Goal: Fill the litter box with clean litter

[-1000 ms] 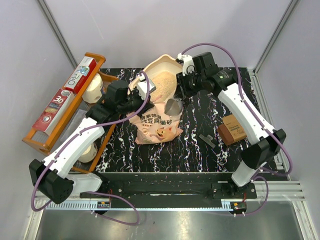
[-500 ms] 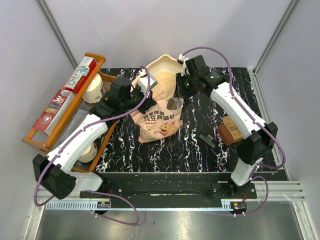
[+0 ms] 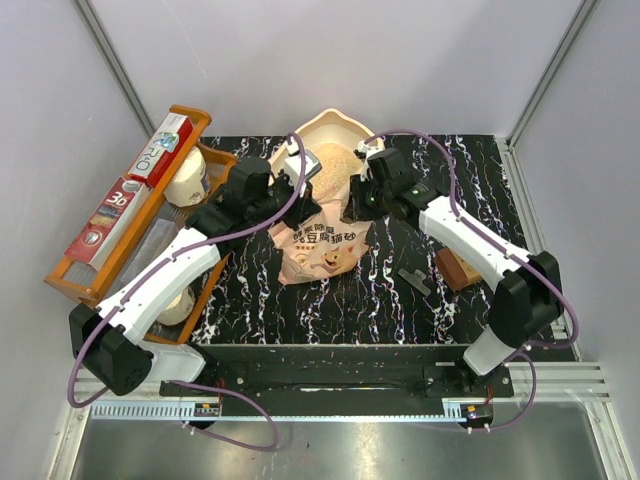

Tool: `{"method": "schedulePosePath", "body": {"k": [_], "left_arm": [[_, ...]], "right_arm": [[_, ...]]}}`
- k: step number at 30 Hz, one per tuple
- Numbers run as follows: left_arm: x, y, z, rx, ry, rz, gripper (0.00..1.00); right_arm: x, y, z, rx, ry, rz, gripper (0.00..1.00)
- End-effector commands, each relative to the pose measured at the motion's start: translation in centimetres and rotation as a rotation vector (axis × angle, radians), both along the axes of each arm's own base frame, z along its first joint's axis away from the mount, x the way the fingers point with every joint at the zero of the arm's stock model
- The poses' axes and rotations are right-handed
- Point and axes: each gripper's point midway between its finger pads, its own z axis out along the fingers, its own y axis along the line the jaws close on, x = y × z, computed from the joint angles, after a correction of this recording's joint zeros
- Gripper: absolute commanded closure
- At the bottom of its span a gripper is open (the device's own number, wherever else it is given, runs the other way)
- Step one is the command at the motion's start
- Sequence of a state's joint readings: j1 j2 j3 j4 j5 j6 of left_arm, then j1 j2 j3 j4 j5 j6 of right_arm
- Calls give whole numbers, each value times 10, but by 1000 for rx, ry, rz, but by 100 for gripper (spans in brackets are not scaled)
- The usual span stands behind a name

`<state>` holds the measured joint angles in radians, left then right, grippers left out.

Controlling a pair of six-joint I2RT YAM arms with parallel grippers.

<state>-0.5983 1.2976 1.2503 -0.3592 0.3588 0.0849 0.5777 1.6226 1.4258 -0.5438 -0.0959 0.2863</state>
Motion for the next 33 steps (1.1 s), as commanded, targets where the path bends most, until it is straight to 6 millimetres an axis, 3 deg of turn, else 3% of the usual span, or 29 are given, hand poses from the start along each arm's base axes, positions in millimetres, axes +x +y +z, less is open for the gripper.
{"method": "schedulePosePath", "body": {"k": [1, 5, 7, 9, 18, 28, 30, 33], "left_arm": [[12, -23, 114, -248, -298, -44, 100], [13, -26, 113, -245, -296, -56, 100], [14, -26, 111, -236, -300, -56, 100], [14, -27, 105, -213, -298, -66, 100], [8, -20, 75, -53, -321, -126, 100], [10, -16, 79, 4, -372, -145, 100], [10, -15, 80, 8, -381, -147, 100], [10, -14, 81, 9, -382, -146, 100]], "right_arm": [[-9, 9, -39, 94, 114, 1, 100], [3, 15, -17, 339, 196, 14, 100], [21, 5, 0, 467, 242, -54, 100], [24, 6, 17, 547, 269, -11, 100], [47, -29, 64, 712, 214, -7, 100], [50, -75, 92, 821, 232, -51, 100], [46, -82, 101, 838, 225, -49, 100], [39, -83, 99, 831, 220, -23, 100]]}}
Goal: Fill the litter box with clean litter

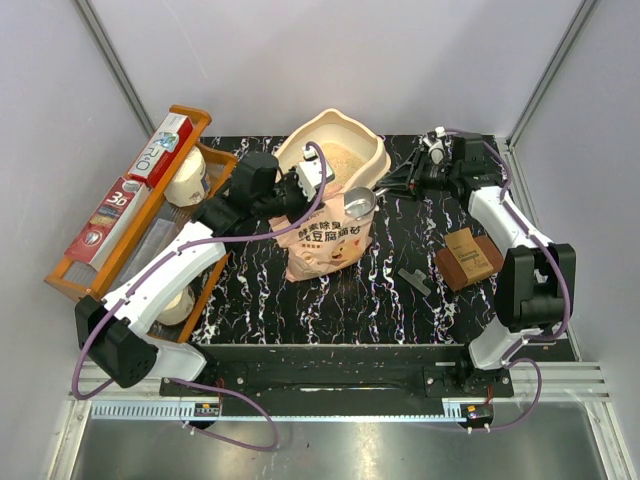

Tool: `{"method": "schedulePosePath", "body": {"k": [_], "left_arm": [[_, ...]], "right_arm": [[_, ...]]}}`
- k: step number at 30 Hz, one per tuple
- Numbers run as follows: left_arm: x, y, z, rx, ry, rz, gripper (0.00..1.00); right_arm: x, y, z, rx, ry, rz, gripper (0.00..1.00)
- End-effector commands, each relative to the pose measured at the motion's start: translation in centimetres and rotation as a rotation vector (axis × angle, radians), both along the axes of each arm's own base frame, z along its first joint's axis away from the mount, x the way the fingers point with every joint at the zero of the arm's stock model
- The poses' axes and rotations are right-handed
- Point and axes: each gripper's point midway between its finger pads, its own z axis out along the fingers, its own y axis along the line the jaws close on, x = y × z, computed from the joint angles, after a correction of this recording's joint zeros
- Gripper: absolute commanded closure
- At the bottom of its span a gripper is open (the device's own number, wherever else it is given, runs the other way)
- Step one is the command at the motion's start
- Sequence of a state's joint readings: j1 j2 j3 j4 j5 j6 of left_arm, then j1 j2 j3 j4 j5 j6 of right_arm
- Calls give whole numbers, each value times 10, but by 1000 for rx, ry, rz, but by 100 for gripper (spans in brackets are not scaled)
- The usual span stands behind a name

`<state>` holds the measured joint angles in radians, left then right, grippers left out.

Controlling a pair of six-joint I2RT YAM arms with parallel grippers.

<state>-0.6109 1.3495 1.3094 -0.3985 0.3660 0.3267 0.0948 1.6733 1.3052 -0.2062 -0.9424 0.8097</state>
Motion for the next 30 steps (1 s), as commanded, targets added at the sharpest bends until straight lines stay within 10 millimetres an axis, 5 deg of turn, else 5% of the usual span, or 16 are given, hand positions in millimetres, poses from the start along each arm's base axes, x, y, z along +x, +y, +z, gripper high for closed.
{"method": "schedulePosePath", "body": {"k": [1, 4, 13, 30], "left_arm": [[-1, -11, 83, -137, -216, -62, 100], [-1, -11, 84, -138, -221, -65, 100], [-4, -7, 80, -104, -241, -78, 100], [-9, -1, 71, -66, -245, -84, 100]], "right_arm": [[0, -15, 48, 45, -171, -16, 100], [0, -16, 37, 51, -163, 17, 100], [-17, -20, 50, 165, -169, 136, 100], [-20, -33, 53, -51, -241, 58, 100]]}}
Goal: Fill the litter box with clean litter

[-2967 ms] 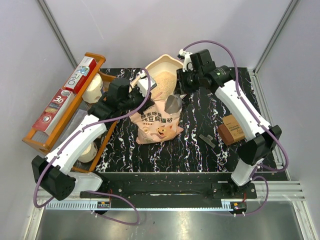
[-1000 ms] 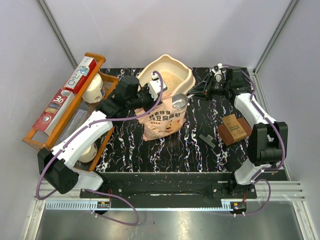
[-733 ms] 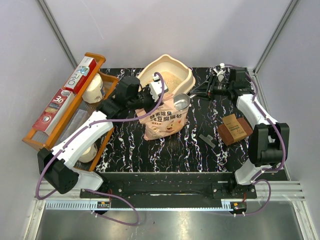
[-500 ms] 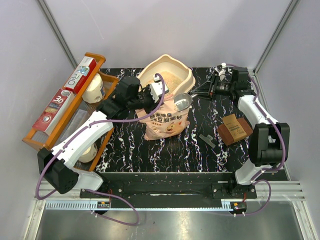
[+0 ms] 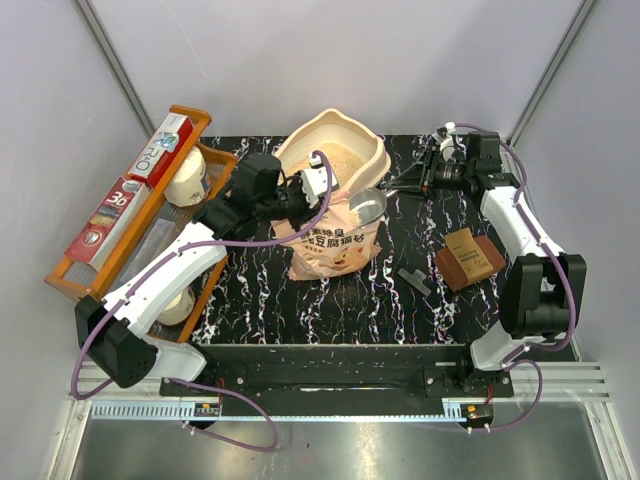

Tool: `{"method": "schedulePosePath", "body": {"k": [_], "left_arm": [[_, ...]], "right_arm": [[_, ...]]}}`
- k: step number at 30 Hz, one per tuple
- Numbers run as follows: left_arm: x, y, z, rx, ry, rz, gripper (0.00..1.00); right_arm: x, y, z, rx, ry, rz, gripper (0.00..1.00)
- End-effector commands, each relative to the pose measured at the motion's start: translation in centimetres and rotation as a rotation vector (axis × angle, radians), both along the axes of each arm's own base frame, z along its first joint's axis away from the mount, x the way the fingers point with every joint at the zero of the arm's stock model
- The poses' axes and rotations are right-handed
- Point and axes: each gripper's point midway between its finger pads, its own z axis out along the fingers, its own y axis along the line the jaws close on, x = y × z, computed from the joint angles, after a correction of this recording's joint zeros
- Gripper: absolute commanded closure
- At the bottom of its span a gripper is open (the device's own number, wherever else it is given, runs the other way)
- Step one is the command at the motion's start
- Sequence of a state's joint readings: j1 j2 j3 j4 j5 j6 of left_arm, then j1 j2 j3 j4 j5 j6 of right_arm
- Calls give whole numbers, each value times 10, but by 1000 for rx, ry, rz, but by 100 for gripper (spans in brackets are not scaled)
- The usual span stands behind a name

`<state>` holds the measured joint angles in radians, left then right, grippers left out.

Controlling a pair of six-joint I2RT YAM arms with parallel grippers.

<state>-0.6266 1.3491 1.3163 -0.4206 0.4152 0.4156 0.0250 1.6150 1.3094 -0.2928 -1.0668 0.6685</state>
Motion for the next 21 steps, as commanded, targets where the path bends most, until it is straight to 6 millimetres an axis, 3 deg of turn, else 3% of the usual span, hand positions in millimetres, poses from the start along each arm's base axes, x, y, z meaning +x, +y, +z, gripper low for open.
{"method": "schedulePosePath", "body": {"k": [1, 11, 15, 16, 21], "left_arm": [[1, 6, 69, -106, -188, 7, 100], [0, 6, 65, -107, -177, 5, 100], [0, 7, 63, -101, -175, 5, 100], [-1, 6, 62, -101, -174, 2, 100], [1, 5, 66, -104, -185, -1, 100]], "right_arm": [[1, -11, 33, -59, -149, -24, 100], [1, -12, 37, -65, -144, -33, 100], [-2, -11, 52, -49, -181, -26, 100], [2, -21, 56, -48, -191, -56, 100], [5, -23, 57, -24, -163, -64, 100]]}}
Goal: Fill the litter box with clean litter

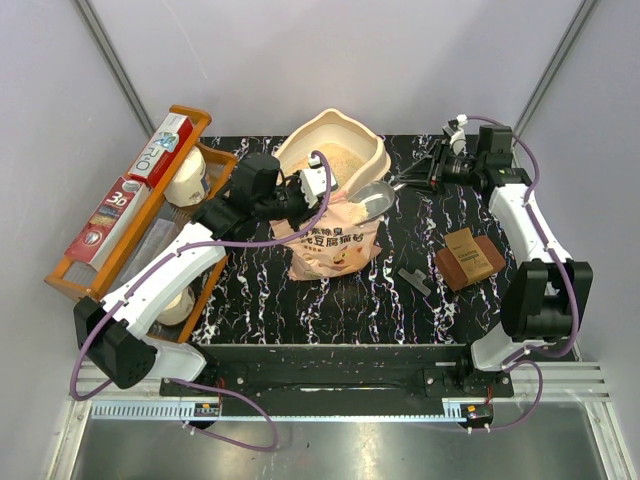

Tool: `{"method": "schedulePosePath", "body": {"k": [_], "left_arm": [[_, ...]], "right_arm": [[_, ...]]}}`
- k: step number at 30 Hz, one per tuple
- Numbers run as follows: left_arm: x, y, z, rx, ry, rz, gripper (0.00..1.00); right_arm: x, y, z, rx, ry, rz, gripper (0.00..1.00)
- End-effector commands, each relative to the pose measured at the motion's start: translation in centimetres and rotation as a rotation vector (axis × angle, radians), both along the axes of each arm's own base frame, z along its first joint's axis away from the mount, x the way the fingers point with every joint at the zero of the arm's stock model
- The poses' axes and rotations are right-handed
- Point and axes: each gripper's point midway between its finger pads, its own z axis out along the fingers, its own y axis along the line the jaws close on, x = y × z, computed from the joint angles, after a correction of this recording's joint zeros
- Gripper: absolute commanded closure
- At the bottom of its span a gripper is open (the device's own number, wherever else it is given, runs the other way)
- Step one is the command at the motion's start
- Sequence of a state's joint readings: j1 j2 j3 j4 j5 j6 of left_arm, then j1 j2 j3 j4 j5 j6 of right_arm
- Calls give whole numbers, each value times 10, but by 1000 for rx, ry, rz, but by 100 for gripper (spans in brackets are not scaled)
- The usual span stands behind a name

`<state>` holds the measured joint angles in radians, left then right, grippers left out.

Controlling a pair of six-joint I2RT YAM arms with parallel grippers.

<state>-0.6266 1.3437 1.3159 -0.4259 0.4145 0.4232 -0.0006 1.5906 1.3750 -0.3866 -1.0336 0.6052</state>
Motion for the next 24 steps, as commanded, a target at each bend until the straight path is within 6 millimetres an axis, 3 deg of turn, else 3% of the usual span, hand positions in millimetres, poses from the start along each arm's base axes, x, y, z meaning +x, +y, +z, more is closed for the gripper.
{"method": "schedulePosePath", "body": {"k": [1, 4, 13, 24], "left_arm": [[3, 4, 64, -106, -181, 1, 100], [5, 4, 64, -107, -186, 10, 100], [7, 5, 65, -97, -195, 17, 100], [12, 6, 69, -80, -214, 23, 100]], "right_arm": [[0, -10, 39, 30, -105, -14, 100], [-4, -7, 33, 79, -68, 13, 100], [5, -16, -16, 223, 159, 36, 100], [14, -20, -38, 332, 207, 64, 100]]}}
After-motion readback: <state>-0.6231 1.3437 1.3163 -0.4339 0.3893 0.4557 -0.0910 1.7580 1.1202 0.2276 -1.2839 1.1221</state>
